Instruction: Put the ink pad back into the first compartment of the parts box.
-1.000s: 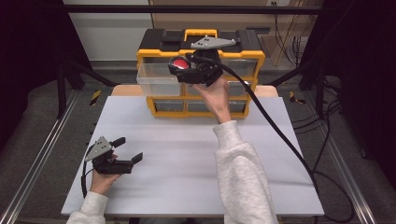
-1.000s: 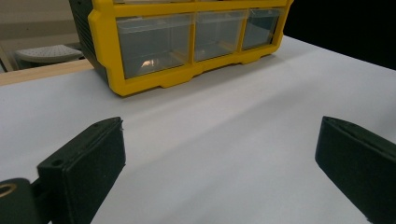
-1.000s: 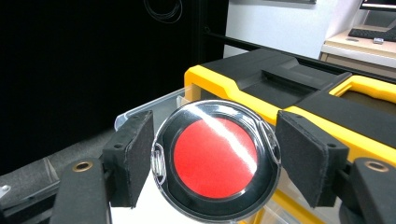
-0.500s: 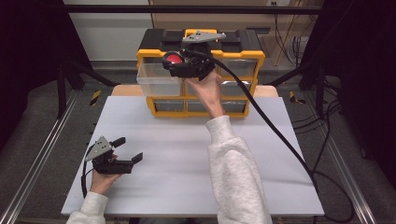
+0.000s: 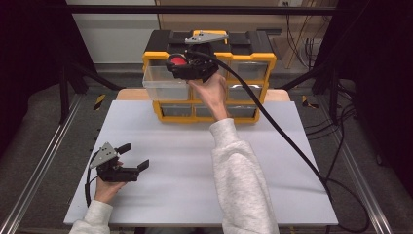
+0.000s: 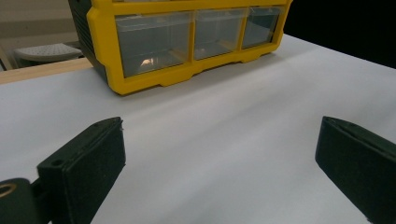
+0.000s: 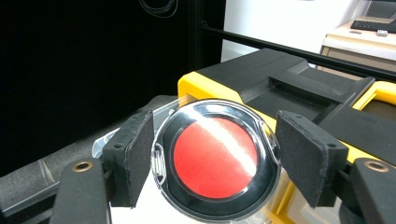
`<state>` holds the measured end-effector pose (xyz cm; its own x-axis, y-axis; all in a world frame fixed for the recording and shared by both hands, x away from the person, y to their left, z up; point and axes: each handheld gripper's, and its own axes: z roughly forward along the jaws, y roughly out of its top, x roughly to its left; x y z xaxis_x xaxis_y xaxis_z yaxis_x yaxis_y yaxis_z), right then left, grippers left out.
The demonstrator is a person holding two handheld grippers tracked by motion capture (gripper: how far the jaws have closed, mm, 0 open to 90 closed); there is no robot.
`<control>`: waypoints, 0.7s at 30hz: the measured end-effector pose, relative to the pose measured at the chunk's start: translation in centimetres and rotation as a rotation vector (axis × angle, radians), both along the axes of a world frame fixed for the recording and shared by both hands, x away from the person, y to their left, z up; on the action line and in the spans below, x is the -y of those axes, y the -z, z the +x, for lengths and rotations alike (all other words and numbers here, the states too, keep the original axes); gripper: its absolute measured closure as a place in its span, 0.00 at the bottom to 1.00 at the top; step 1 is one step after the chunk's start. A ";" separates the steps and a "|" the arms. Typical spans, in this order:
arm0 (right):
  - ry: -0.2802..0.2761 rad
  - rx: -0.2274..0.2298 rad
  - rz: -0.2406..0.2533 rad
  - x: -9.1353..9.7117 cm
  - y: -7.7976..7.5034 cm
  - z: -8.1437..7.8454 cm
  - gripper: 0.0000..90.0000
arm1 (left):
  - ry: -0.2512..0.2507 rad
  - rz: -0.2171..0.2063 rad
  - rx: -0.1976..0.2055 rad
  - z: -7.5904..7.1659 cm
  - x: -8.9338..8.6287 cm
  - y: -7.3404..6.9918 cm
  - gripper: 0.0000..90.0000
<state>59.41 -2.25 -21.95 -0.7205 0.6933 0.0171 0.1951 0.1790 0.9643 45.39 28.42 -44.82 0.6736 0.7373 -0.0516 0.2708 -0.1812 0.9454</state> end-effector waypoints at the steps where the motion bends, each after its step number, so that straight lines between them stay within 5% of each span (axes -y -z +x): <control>1: 0.001 -0.002 0.001 -0.2 0.0 0.1 0.34 | 0.000 0.000 0.000 0.0 0.0 0.0 0.01; 21: 0.005 -0.035 -0.018 -1.8 1.2 1.0 0.33 | 0.001 -0.003 0.000 0.0 0.0 0.0 0.02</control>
<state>60.44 -0.43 -23.13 -0.7161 0.6974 0.0296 0.2293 0.1951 0.9536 45.38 28.42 -44.84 0.6745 0.7364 -0.0535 0.2706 -0.1791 0.9459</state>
